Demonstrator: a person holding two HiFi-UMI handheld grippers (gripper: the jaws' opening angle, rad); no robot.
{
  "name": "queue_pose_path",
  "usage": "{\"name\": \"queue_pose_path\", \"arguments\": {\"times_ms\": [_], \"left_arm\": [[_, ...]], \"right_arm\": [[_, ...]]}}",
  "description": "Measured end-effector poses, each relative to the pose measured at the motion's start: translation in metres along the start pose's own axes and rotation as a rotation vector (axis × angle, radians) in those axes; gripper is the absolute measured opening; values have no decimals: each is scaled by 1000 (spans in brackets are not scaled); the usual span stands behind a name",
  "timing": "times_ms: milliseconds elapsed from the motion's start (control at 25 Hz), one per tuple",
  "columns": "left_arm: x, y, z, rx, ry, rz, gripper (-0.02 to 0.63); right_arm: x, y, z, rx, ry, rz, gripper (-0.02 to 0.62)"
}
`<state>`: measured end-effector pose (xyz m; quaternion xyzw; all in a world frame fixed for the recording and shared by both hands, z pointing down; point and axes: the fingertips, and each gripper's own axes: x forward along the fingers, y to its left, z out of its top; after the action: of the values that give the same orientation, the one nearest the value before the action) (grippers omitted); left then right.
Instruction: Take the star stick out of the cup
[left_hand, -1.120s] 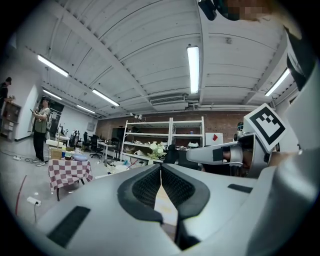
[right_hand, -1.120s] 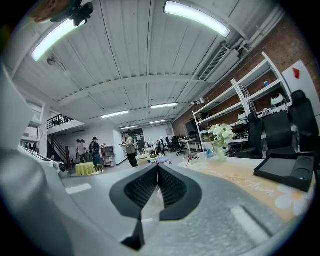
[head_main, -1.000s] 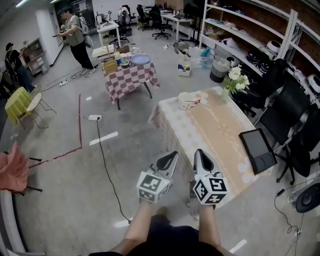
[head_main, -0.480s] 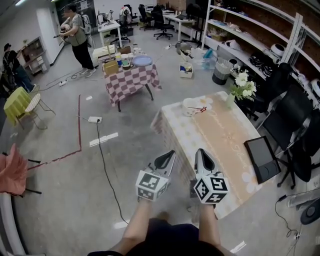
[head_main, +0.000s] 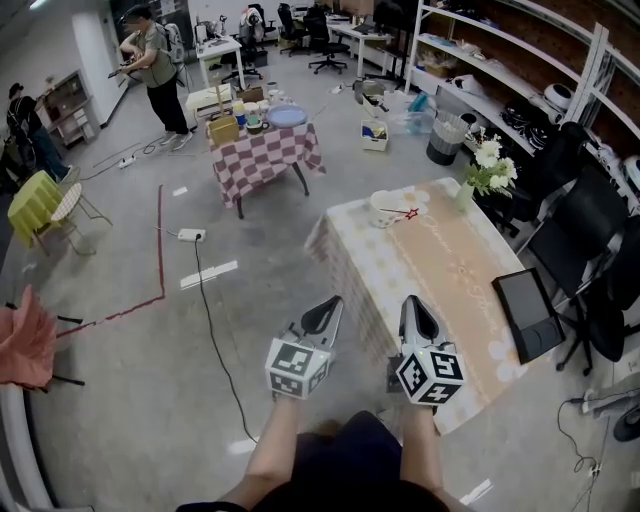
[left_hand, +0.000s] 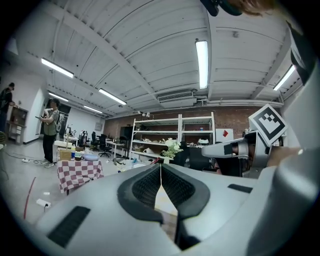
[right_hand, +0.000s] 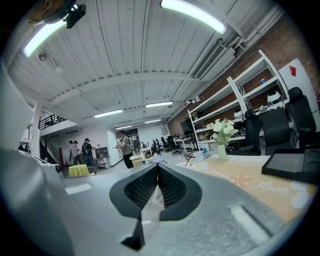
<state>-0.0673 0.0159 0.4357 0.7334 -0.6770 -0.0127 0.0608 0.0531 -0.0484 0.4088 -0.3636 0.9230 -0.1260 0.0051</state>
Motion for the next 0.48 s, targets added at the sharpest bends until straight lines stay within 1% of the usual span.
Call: {"name": "queue_pose_path", "arguments": {"times_ms": [200,360,480], "left_arm": [[-12,-6,3,-3,-13,5,12],[-19,-11,-3,8,1,5,12],[-20,-9,-7,0,8,14,12]], "right_arm": [[-17,-2,-1,7,-11,-13,3],[-27,-4,-10,16,1,-25,3],[-30,-9,-13,21,4,-35,3]]}}
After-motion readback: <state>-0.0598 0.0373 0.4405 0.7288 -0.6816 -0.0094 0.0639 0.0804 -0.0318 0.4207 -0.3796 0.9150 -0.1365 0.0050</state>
